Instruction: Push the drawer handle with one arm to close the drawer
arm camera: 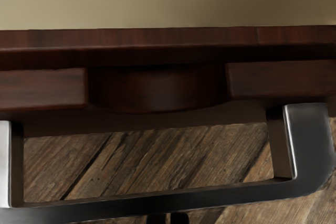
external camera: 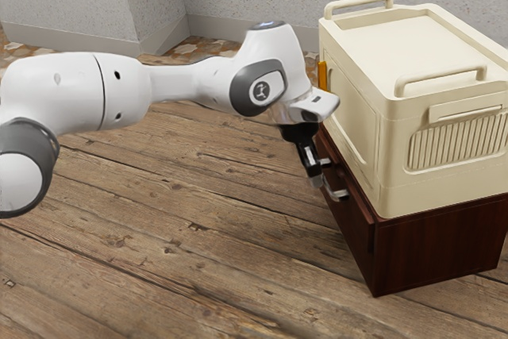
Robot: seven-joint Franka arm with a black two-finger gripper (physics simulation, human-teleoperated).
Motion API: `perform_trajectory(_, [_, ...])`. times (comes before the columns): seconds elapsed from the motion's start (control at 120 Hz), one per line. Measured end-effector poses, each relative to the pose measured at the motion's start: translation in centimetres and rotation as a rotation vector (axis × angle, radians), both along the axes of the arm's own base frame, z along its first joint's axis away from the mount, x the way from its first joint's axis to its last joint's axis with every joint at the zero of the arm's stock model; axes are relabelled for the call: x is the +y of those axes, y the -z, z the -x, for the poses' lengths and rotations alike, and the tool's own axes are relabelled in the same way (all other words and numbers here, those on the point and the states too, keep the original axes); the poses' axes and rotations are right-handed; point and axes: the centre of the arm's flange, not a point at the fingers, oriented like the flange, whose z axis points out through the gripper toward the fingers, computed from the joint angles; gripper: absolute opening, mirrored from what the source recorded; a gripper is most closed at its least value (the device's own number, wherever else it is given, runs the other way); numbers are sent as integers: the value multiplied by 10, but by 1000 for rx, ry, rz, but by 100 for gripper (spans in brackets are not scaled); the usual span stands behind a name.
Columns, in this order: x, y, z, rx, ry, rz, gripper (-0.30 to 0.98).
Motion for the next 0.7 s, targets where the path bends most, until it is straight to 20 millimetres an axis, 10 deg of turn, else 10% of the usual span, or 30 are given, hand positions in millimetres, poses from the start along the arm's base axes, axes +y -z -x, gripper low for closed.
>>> perform_trajectory(0.325, [-4, -14, 12, -19, -6, -8, -10])
perform_trajectory(0.392, [18, -81, 51, -72, -20, -57, -10])
perform_trajectory(0.525, [73, -293, 190, -240, -71, -188, -10])
perform_trajectory(0.7, [164, -322, 232, -93, -143, -268, 27])
